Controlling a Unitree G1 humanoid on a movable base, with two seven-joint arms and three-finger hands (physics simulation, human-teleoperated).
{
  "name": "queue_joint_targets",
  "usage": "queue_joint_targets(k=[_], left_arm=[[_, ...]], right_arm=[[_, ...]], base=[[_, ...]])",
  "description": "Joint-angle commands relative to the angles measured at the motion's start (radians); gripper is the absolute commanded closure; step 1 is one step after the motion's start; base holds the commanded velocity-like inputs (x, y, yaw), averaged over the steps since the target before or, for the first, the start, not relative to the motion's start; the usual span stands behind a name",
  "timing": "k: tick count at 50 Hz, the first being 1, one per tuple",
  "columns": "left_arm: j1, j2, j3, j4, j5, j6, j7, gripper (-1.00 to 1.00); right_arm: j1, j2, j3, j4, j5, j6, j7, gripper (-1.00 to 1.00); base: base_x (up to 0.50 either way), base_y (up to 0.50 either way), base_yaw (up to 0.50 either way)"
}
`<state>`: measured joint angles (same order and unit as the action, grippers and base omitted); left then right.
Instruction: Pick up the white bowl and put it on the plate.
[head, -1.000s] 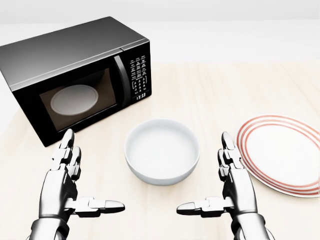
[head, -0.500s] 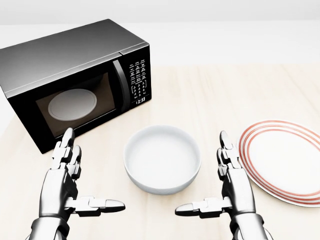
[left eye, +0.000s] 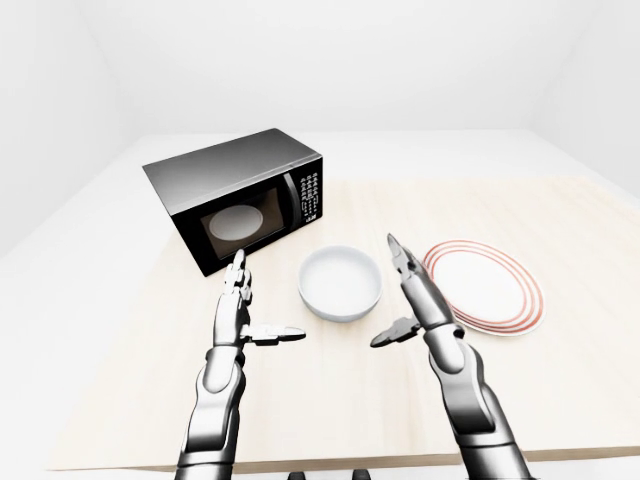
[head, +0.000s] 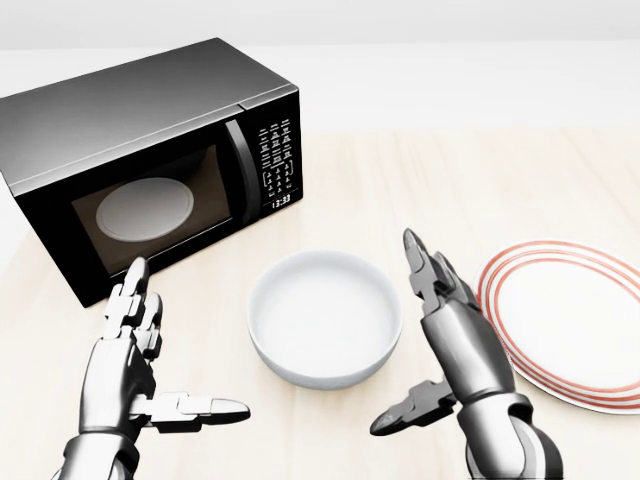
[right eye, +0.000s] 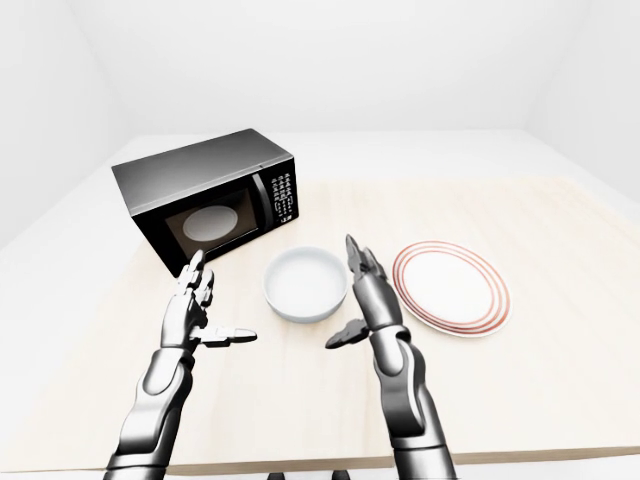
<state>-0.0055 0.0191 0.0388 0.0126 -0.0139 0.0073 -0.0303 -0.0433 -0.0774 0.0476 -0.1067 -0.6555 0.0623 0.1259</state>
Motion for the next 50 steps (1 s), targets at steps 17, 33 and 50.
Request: queue_joint_targets(k=[17, 33, 50], left_arm=[[-0.007, 0.001, 0.0, 0.01, 0.002, 0.007, 0.005, -1.0], [-0.006, 0.0, -0.001, 0.012, 0.003, 0.001, 0.004, -1.0], [-0.007, 0.001, 0.001, 0.012, 0.001, 0.002, 0.002, -1.0]], right_arm=[[-0.148, -0.029, 0.0, -0.12, -0.354, -0.08, 0.467, -1.0], [-0.209, -0.014, 0.024, -0.153, -0.4, -0.124, 0.572, -1.0], [-0.239, -0.004, 0.04, -0.141, -0.434, -0.15, 0.572, -1.0]], base=[[0.0, 0.0, 0.0], [0.0, 0.0, 0.0], [0.0, 0.0, 0.0]])
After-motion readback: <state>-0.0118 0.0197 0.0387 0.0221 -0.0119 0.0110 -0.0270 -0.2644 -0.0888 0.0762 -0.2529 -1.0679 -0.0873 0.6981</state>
